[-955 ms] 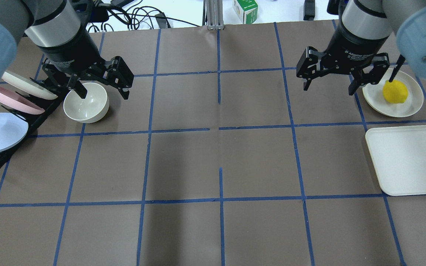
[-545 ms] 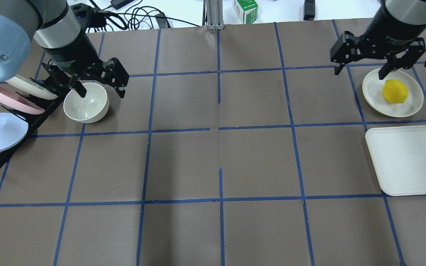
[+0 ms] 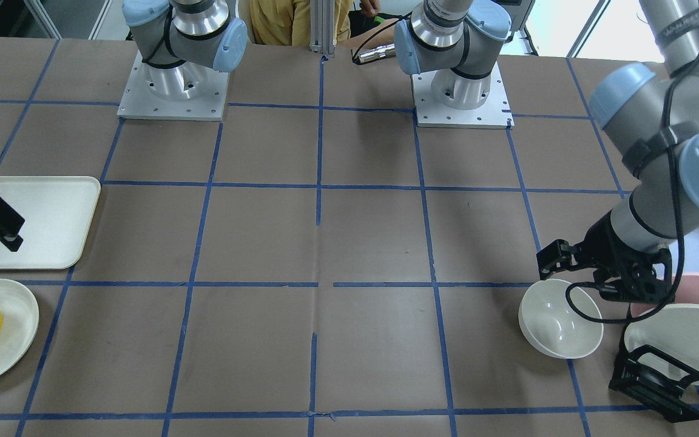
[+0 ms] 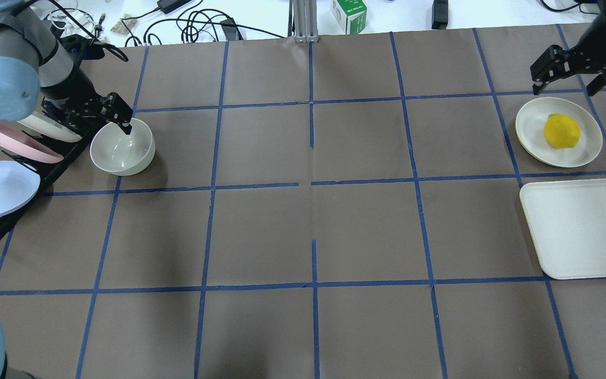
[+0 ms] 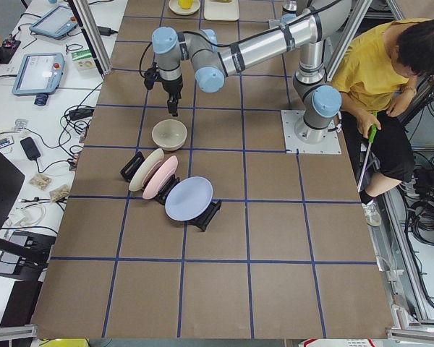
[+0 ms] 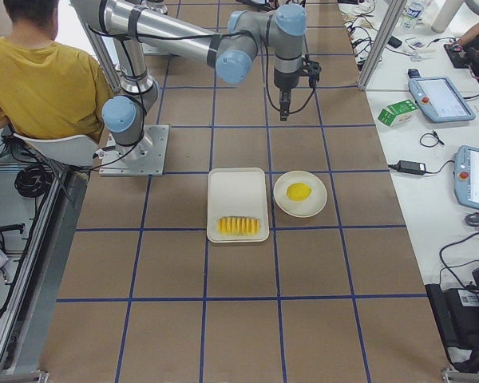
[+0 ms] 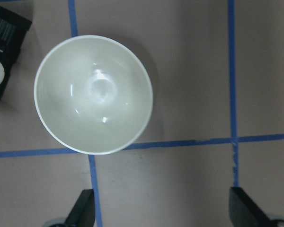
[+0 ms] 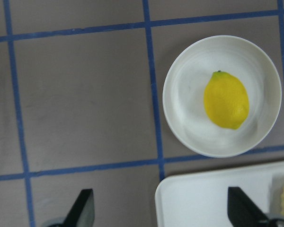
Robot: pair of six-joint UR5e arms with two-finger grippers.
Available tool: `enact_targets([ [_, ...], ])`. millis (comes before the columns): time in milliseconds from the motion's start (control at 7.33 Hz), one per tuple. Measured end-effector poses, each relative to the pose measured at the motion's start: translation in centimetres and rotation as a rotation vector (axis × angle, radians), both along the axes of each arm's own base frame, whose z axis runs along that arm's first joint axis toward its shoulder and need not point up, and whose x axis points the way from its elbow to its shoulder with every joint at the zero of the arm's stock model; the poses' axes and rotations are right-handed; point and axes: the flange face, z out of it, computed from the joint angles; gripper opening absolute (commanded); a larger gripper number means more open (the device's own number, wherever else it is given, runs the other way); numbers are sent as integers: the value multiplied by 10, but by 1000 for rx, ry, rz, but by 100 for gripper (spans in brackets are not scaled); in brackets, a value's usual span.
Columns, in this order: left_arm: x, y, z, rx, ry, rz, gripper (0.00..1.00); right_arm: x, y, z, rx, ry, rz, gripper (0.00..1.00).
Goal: Place bowl and put lemon in it
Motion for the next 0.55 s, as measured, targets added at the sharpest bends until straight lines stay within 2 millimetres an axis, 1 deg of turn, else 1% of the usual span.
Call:
enact_targets([
  [136, 17, -13, -25, -11, -9, -2, 100, -40, -17, -36, 2, 9, 62, 100],
  [273, 39, -22, -44, -26, -23, 15, 100, -76, -30, -72, -7, 23, 104, 100],
  [409, 60, -26, -60, -37, -31, 41, 100, -101, -37, -101, -6, 25, 116, 100],
  [545, 70, -27, -76, -33, -26, 60, 100, -116, -43, -128, -11, 31, 123, 100],
])
